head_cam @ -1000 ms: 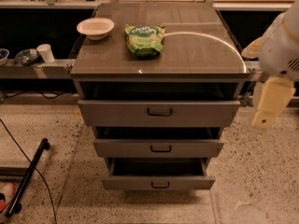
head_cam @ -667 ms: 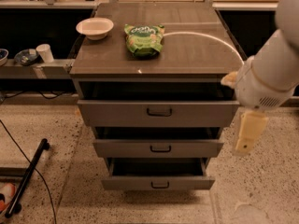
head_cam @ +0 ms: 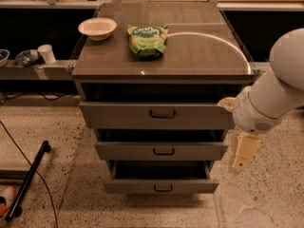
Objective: Open top drawer
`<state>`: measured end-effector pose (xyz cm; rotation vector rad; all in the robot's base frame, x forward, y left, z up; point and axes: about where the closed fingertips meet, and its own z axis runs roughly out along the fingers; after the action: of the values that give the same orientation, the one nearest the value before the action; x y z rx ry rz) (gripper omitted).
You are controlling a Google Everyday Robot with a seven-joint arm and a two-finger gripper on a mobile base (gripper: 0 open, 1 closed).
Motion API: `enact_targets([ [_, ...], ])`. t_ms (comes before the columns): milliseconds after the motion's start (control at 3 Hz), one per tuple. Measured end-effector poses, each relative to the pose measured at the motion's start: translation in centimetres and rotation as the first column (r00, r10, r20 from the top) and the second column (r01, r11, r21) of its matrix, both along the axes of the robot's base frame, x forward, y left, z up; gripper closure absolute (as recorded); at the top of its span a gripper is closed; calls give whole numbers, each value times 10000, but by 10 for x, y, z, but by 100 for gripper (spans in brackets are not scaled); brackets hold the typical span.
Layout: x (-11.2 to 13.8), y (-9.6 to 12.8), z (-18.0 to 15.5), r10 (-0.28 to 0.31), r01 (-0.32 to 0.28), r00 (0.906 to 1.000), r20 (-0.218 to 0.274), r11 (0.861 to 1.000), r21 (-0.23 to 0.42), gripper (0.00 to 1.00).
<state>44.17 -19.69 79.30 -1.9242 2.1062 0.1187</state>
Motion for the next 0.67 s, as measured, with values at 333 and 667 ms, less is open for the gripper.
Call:
enact_targets([
  [333,5,10,-14,651,-652,9978,-96,9978,-155,0],
  [667,34,16,-32,1058,-1051,9921,668,9944,-140,0],
])
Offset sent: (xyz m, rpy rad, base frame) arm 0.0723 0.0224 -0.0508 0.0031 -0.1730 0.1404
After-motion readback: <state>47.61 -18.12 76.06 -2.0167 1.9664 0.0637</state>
